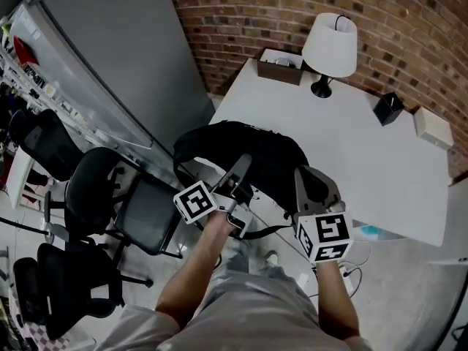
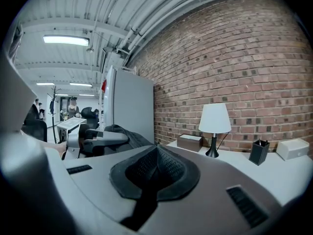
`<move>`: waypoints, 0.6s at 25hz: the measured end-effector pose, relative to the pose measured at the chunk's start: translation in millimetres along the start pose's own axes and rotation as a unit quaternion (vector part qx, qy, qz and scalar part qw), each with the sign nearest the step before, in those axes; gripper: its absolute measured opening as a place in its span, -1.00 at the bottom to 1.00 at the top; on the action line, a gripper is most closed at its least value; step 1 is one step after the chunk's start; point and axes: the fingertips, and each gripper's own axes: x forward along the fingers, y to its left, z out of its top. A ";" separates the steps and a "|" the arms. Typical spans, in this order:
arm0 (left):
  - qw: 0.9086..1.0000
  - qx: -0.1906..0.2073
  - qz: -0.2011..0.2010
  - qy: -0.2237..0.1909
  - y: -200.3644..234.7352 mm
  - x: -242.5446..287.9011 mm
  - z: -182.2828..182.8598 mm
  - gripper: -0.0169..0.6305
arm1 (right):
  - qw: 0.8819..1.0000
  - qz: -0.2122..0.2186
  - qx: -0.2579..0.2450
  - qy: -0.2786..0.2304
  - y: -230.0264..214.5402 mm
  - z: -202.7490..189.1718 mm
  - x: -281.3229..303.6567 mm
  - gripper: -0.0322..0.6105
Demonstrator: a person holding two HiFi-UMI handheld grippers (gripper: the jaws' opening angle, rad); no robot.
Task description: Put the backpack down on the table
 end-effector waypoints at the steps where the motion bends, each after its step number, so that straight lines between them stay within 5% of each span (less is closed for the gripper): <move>1: 1.000 -0.001 -0.001 0.005 4.4 5.9 2.6 -0.73 | 1.000 -0.006 0.000 0.001 -3.8 -0.2 5.4 -0.90; 15: 0.994 -0.030 -0.021 0.100 52.8 105.0 39.2 -0.73 | 0.995 -0.097 0.018 0.018 -53.4 12.1 81.6 -0.90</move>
